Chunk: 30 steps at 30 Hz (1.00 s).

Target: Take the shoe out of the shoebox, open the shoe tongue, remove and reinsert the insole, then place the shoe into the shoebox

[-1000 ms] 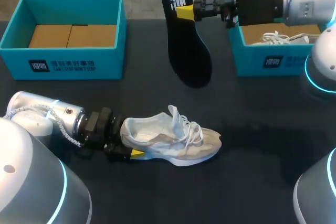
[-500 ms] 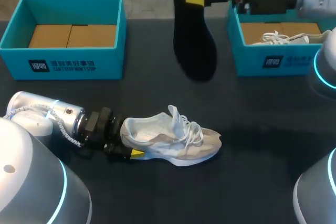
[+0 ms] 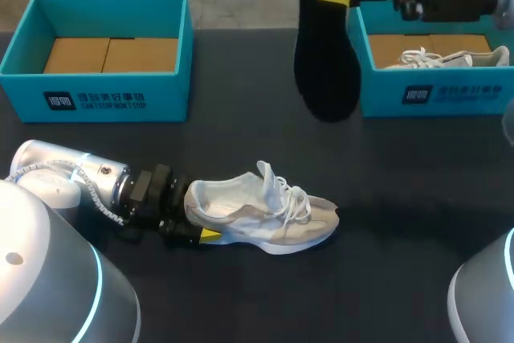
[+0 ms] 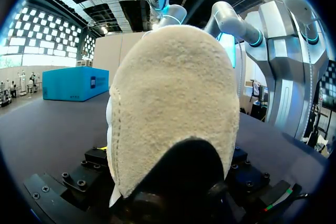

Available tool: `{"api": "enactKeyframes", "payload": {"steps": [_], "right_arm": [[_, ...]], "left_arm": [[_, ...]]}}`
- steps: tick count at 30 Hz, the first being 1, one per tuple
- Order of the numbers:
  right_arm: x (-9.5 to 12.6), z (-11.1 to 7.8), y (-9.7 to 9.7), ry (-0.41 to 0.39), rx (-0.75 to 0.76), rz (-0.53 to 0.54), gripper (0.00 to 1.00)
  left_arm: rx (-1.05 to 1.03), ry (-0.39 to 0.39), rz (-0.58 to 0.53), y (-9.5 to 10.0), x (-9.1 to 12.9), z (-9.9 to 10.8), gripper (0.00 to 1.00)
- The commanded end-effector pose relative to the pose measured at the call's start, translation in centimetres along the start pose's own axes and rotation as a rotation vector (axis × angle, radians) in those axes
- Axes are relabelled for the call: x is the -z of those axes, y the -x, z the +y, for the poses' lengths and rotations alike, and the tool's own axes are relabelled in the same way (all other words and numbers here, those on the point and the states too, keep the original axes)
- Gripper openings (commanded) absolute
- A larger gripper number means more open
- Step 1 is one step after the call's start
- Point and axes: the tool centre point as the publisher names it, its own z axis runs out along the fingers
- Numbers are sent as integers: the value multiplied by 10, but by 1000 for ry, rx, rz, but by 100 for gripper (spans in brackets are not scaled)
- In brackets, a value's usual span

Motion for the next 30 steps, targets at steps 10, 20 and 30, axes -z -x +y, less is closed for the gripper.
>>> {"api": "enactKeyframes", "payload": {"steps": [10,20,30], "right_arm": [[41,-23,-26,44,-14,7,0],[42,-25,-25,30,-40,17,0],[42,-25,-25,30,-40,17,0]], "left_arm": [[0,0,2,2,0,2,0],[0,0,2,2,0,2,0],[0,0,2,2,0,2,0]]}}
